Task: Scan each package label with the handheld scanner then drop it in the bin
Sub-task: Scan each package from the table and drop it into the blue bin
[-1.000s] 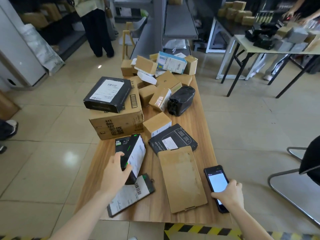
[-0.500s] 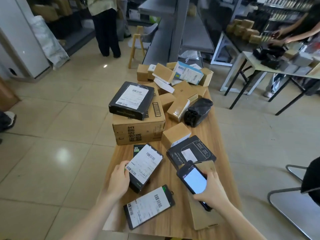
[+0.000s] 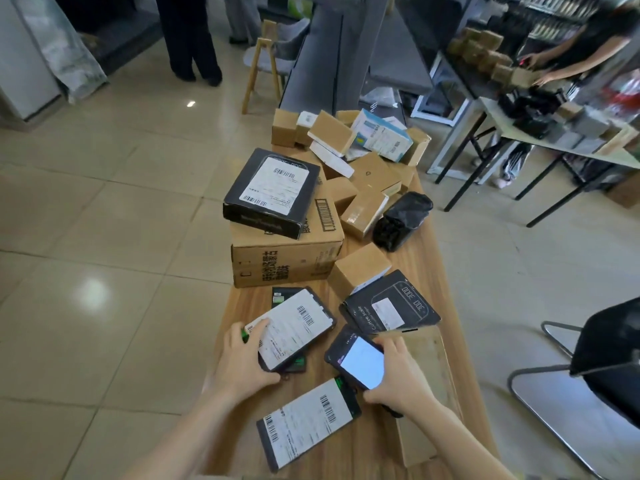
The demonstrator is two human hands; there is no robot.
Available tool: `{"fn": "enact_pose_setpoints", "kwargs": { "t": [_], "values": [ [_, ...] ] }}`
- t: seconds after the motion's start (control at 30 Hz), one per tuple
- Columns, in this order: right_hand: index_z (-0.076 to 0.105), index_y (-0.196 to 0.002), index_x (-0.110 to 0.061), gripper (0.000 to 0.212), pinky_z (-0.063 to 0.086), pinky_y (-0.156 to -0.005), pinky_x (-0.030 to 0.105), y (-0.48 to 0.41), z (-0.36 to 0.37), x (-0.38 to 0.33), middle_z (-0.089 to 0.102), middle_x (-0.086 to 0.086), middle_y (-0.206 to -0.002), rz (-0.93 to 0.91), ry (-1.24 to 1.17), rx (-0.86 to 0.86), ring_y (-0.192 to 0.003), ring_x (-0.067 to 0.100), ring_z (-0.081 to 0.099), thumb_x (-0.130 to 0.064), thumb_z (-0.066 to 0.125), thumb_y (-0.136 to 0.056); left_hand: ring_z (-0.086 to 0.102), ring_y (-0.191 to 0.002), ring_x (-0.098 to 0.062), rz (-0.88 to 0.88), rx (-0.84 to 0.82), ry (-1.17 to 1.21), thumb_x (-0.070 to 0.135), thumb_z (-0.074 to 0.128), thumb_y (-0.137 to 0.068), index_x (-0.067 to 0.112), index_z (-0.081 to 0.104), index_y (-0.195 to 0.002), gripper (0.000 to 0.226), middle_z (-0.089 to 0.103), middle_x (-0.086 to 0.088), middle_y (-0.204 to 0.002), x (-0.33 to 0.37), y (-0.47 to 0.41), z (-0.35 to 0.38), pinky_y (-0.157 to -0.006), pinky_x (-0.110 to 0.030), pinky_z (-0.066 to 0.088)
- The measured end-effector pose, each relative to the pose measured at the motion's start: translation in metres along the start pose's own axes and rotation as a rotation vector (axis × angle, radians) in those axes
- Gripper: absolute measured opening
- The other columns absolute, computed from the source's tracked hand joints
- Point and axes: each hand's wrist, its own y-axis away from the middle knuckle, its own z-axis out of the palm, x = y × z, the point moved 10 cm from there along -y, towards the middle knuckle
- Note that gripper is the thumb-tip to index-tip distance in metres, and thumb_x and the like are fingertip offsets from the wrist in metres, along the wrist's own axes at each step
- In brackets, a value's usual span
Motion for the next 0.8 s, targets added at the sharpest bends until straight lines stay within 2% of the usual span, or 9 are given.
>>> {"fn": "enact_pose_setpoints", "kwargs": {
  "t": [0.07,0.17,0.27,0.37,0.53,0.7,0.8],
  "values": [
    [0.031,-0.129,-0.031,0.095,0.038,-0.065,0.014,-0.001,-0.003,-0.003,0.039,-0.012,-0.118,-0.017,0.037,0.002,-0.094,0.006,0.04,-0.052,0.074,-0.047,0.021,-0.131,-0.024,0.047,0.018,0.013,0.049,0.078,-0.054,0.027,0.025,-0.149,0.111,0.022,-0.003,-0.136,-0.001,-0.004,-0.01,-0.109,-0.033,0.034],
    [0.03,-0.131,-0.03,0.096,0.044,-0.082,0.022,-0.001,-0.012,-0.009,0.038,-0.01,-0.123,-0.043,0.119,0.031,-0.106,0.008,0.041,-0.052,0.075,-0.049,0.02,-0.133,-0.021,0.18,0.022,-0.031,0.036,0.079,-0.054,0.022,0.029,-0.147,0.107,0.022,-0.002,-0.141,0.003,-0.009,-0.031,-0.109,-0.025,0.028],
    [0.031,-0.133,-0.028,0.096,0.043,-0.088,0.027,0.001,-0.023,-0.021,0.037,-0.006,-0.125,-0.098,0.234,0.064,-0.109,0.012,0.043,-0.046,0.078,-0.052,0.018,-0.134,-0.019,0.32,0.028,-0.121,0.03,0.079,-0.055,0.022,0.031,-0.145,0.102,0.021,0.0,-0.144,0.009,-0.009,-0.056,-0.11,-0.026,0.031],
    [0.031,-0.135,-0.027,0.095,0.038,-0.087,0.026,0.005,-0.028,-0.035,0.038,-0.005,-0.126,-0.142,0.338,0.095,-0.112,0.014,0.042,-0.042,0.079,-0.054,0.016,-0.137,-0.018,0.392,0.016,-0.196,0.028,0.077,-0.057,0.021,0.032,-0.145,0.1,0.022,0.002,-0.145,0.014,-0.007,-0.075,-0.112,-0.029,0.033],
    [0.03,-0.132,-0.032,0.092,0.037,-0.082,0.022,0.008,-0.031,-0.047,0.039,-0.007,-0.127,-0.139,0.366,0.122,-0.112,0.015,0.039,-0.043,0.081,-0.056,0.015,-0.136,-0.016,0.435,0.016,-0.251,0.029,0.077,-0.058,0.025,0.03,-0.145,0.099,0.022,0.006,-0.146,0.013,0.001,-0.092,-0.11,-0.024,0.033],
    [0.031,-0.128,-0.034,0.09,0.035,-0.077,0.02,0.013,-0.031,-0.056,0.039,-0.007,-0.124,-0.157,0.387,0.13,-0.11,0.016,0.04,-0.044,0.08,-0.054,0.015,-0.135,-0.013,0.465,0.053,-0.232,0.029,0.078,-0.056,0.027,0.033,-0.142,0.097,0.025,0.008,-0.143,0.009,0.013,-0.102,-0.105,-0.017,0.026],
    [0.031,-0.129,-0.033,0.091,0.034,-0.079,0.02,0.016,-0.029,-0.059,0.038,-0.006,-0.126,-0.167,0.387,0.127,-0.111,0.016,0.04,-0.043,0.081,-0.054,0.014,-0.135,-0.012,0.467,0.075,-0.231,0.031,0.079,-0.057,0.029,0.032,-0.141,0.097,0.025,0.01,-0.142,0.006,0.019,-0.107,-0.104,-0.017,0.028]
  ]
}}
